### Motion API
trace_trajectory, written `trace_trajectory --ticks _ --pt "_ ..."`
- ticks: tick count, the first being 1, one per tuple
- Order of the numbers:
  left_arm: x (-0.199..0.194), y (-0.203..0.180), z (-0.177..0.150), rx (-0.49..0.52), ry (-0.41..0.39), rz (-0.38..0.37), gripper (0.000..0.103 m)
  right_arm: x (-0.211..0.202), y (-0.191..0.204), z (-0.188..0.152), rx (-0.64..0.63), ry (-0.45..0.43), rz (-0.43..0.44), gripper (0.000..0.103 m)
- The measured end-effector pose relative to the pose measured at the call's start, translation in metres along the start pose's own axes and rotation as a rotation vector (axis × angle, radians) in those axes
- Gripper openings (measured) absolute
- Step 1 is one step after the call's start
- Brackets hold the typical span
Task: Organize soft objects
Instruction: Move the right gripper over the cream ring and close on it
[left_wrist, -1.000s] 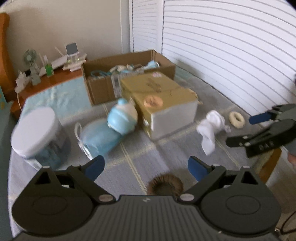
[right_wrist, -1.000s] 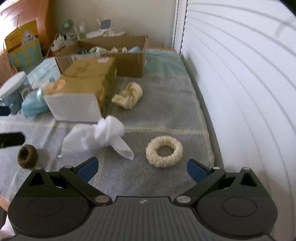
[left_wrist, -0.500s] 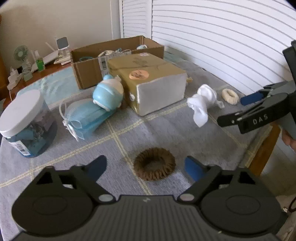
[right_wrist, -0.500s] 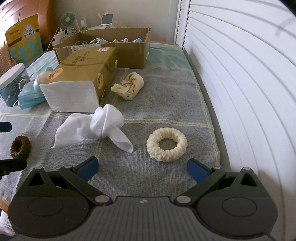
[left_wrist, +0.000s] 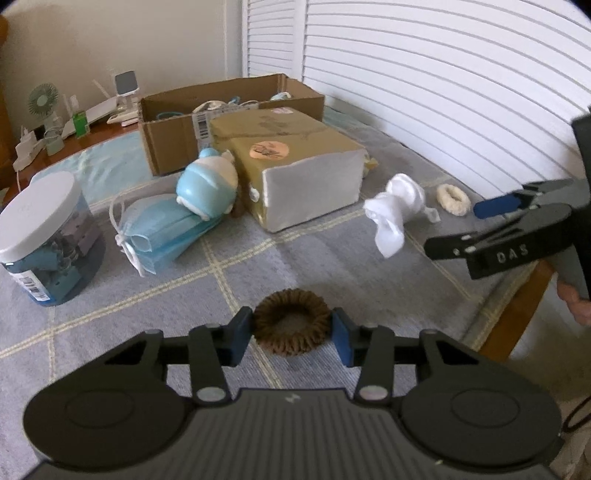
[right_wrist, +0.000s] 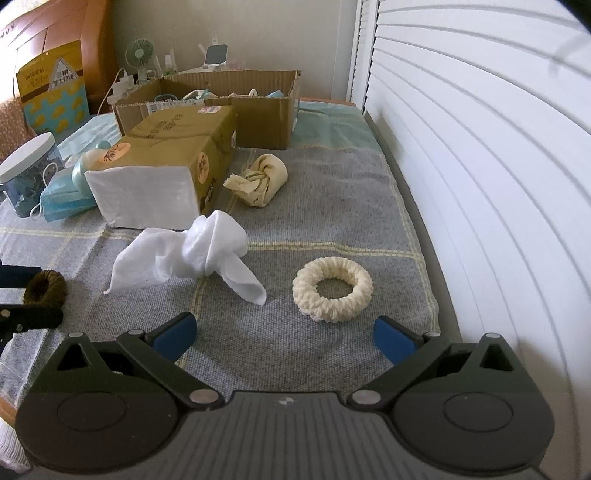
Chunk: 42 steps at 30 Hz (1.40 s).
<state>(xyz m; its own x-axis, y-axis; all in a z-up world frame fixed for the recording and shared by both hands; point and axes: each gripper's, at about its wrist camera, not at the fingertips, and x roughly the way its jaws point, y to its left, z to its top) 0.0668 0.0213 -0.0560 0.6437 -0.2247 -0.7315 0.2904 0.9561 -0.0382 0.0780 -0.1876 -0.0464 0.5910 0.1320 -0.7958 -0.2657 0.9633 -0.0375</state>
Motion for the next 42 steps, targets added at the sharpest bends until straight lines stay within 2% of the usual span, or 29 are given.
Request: trace_trajectory --ticks 7,14,17,26,29,31,35,42 --pt "0.003 0.002 0.003 -0.009 -0.001 0.004 0.045 0.008 -0.004 0.007 0.007 -0.004 -0.004 0.103" --pt "0.003 0.002 0.004 -0.011 -0.003 0.0 0.046 0.006 -0.003 -0.001 0.005 -0.054 -0.004 0.103" --pt "0.004 0.003 0.004 -0.018 -0.003 -0.001 0.046 0.005 -0.004 -0.001 0.0 -0.05 -0.003 0.103" --pt "0.004 0.004 0.005 -0.02 -0.004 -0.003 0.046 -0.004 -0.01 -0.003 0.0 -0.081 -0.134 0.102" --pt "0.005 0.004 0.005 -0.025 -0.004 -0.006 0.046 -0.005 -0.01 0.0 -0.007 -0.095 -0.145 0.094" --pt "0.005 0.004 0.005 -0.024 -0.004 -0.007 0.046 -0.004 -0.01 0.003 0.003 -0.094 -0.127 0.085" --pt "0.005 0.004 0.005 -0.023 -0.004 -0.007 0.046 0.0 -0.01 0.005 0.019 -0.081 -0.095 0.079" --pt "0.006 0.001 0.005 0.007 -0.006 0.007 0.046 0.0 -0.01 0.008 0.045 -0.076 -0.057 0.062"
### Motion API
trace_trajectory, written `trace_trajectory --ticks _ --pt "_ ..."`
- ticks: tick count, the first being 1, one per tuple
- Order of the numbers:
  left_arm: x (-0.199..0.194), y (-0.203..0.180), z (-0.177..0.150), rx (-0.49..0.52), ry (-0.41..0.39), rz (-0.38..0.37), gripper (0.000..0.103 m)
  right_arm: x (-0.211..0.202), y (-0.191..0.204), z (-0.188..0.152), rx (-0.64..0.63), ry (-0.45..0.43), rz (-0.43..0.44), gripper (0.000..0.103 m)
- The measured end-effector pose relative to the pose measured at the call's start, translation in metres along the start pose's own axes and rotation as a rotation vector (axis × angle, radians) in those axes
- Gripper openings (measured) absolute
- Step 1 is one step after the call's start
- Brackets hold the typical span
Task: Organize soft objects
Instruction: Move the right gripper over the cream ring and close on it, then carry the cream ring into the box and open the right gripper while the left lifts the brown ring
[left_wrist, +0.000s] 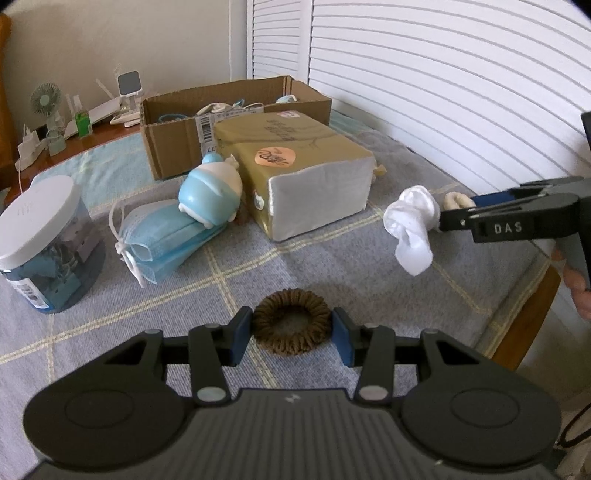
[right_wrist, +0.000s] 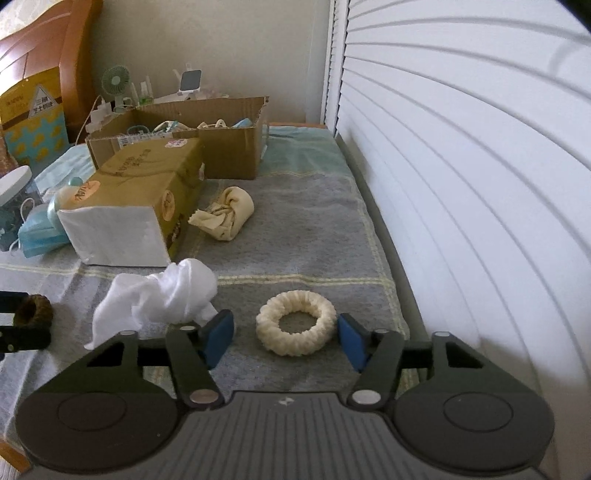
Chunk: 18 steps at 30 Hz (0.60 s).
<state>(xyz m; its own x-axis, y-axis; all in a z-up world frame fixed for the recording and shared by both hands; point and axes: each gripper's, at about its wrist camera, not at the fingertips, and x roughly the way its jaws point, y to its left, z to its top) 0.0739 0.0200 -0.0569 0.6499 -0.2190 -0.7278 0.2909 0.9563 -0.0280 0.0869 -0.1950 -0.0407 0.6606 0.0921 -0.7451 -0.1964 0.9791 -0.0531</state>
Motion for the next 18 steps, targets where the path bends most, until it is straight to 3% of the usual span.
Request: trace_trajectory --ticks 3,18 --pt "0.0 0.0 0.0 0.005 0.003 0.001 0.046 -0.002 0.0 0.001 0.003 0.0 0.004 0.051" --pt "-0.018 0.011 0.012 0.036 0.018 -0.025 0.041 -0.027 0.002 0.022 -0.015 -0.037 -0.018 0.048"
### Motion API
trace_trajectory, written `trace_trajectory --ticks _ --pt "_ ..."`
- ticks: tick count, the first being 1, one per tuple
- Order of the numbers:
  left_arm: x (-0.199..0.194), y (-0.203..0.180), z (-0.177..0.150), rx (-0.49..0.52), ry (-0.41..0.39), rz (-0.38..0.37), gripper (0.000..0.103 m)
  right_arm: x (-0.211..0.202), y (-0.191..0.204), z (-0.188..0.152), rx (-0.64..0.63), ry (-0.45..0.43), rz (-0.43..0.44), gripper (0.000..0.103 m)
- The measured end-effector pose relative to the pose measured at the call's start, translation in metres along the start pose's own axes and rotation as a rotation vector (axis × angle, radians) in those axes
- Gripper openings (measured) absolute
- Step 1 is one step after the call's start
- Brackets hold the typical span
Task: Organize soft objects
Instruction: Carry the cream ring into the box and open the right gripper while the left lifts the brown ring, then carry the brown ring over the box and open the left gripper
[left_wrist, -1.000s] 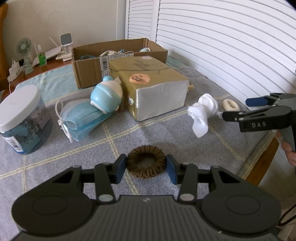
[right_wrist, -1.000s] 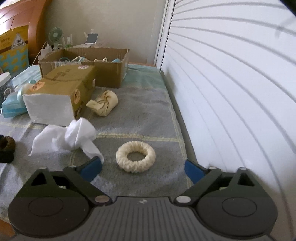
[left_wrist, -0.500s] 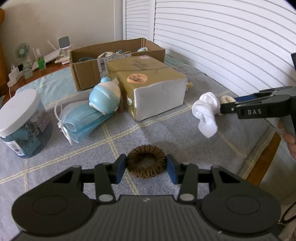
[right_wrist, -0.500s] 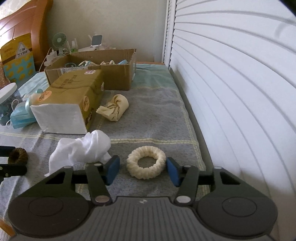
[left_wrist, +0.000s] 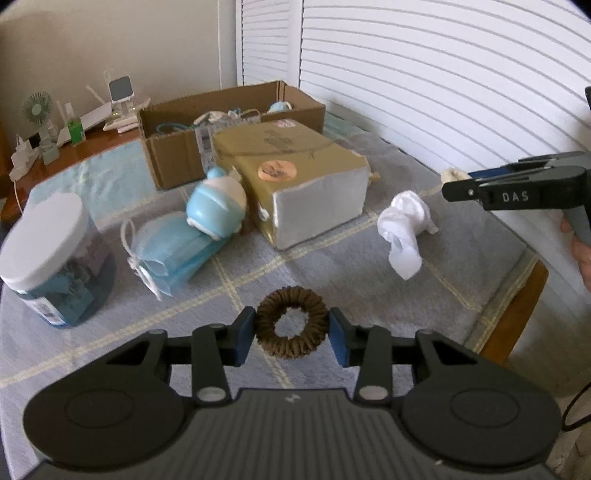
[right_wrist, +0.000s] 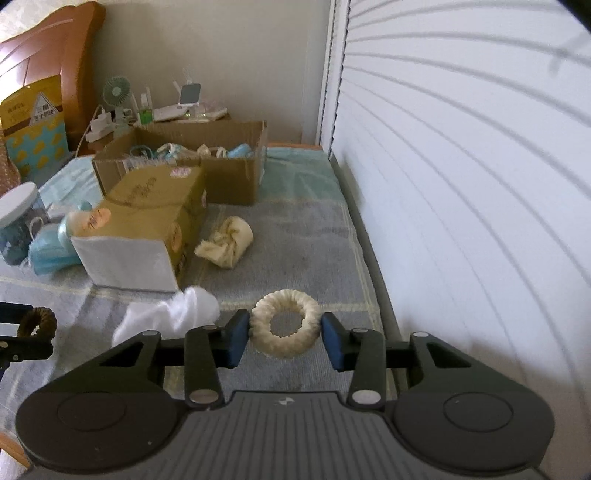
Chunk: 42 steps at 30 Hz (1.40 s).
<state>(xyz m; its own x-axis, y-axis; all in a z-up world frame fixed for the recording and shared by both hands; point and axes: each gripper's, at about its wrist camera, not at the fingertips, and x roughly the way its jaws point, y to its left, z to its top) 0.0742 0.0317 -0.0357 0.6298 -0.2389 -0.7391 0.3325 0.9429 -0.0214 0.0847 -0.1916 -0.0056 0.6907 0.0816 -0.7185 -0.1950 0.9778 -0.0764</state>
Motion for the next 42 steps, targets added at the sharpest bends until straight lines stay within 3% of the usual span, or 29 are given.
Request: trace_trajectory --ticks 12,19,28,30,31,33,34,36,42 --pt "-0.031 0.031 0.024 -0.017 -0.074 0.029 0.041 -0.005 0.03 0.063 -0.061 -0.101 0.084 0.048" --pt "-0.036 0.052 0.035 -0.048 -0.104 0.043 0.041 0.023 0.049 0.115 -0.108 -0.143 0.117 0.048" --pt "-0.027 0.069 0.045 -0.077 -0.113 0.056 0.041 0.083 0.07 0.165 -0.167 -0.129 0.157 0.048" --pt "-0.023 0.072 0.048 -0.083 -0.107 0.063 0.041 0.095 0.075 0.169 -0.191 -0.12 0.162 0.056" --pt "-0.021 0.073 0.049 -0.085 -0.104 0.064 0.041 0.102 0.077 0.17 -0.199 -0.117 0.152 0.072" --pt "-0.018 0.075 0.051 -0.088 -0.099 0.065 0.041 0.107 0.079 0.167 -0.213 -0.113 0.149 0.094" --pt "-0.017 0.076 0.053 -0.086 -0.096 0.064 0.041 0.107 0.079 0.164 -0.214 -0.119 0.152 0.099" --pt "-0.015 0.075 0.055 -0.081 -0.092 0.063 0.041 0.104 0.078 0.157 -0.212 -0.116 0.155 0.103" --pt "-0.013 0.069 0.064 -0.056 -0.094 0.049 0.041 0.082 0.071 0.136 -0.198 -0.092 0.16 0.103"
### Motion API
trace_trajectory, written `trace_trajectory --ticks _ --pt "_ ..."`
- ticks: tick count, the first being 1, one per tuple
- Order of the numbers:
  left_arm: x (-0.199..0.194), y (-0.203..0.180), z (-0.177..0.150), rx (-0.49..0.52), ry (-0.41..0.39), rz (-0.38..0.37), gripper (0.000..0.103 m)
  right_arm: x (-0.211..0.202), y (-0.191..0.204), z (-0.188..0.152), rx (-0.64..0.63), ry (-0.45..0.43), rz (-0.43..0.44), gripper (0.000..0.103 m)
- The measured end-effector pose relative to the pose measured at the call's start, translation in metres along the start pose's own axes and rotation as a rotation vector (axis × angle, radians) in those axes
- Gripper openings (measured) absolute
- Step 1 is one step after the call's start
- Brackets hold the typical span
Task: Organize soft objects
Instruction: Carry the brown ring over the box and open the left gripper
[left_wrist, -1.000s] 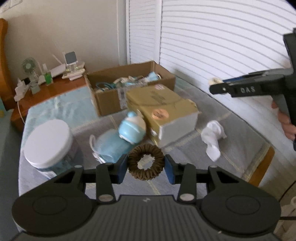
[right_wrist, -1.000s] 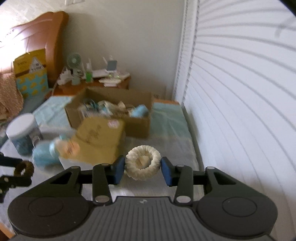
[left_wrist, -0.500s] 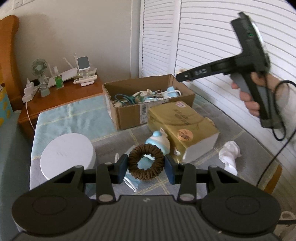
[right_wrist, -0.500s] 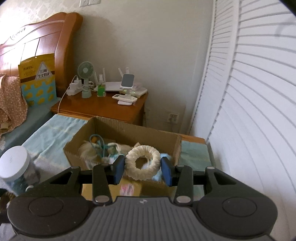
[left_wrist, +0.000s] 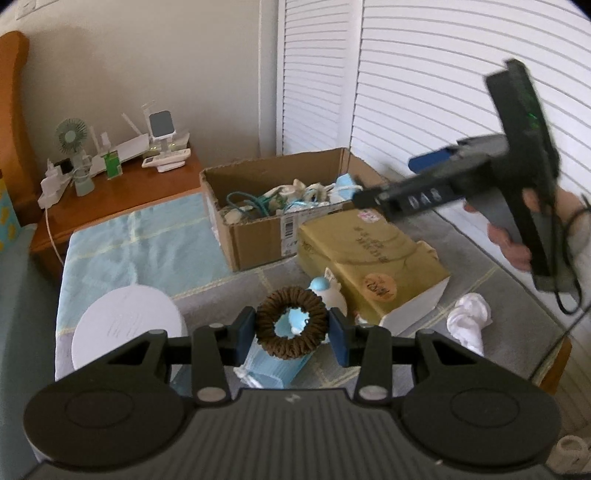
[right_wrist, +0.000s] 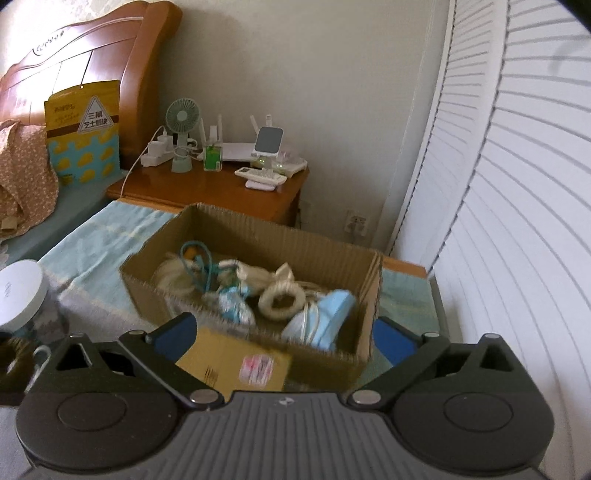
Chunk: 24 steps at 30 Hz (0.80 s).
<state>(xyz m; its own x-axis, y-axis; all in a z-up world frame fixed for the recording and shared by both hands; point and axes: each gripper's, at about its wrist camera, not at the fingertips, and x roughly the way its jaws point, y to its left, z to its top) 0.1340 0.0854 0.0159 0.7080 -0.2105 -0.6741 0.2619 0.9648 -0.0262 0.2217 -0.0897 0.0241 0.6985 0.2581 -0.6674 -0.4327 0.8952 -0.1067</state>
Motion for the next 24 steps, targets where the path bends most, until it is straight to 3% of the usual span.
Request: trace_trajectory --ticks 11,18,24 --pt "0.01 -0.003 0.049 0.025 -0.017 0.013 0.041 -0.057 -0.003 -0.036 0.101 -0.02 -0.016 0.103" --pt "0.048 0.004 0.101 0.032 -0.03 0.041 0.042 -0.075 -0.008 -0.064 0.128 0.002 -0.041 0.103" --pt "0.078 0.009 0.124 0.046 -0.023 0.079 0.044 -0.079 -0.02 -0.075 0.159 0.019 -0.062 0.103"
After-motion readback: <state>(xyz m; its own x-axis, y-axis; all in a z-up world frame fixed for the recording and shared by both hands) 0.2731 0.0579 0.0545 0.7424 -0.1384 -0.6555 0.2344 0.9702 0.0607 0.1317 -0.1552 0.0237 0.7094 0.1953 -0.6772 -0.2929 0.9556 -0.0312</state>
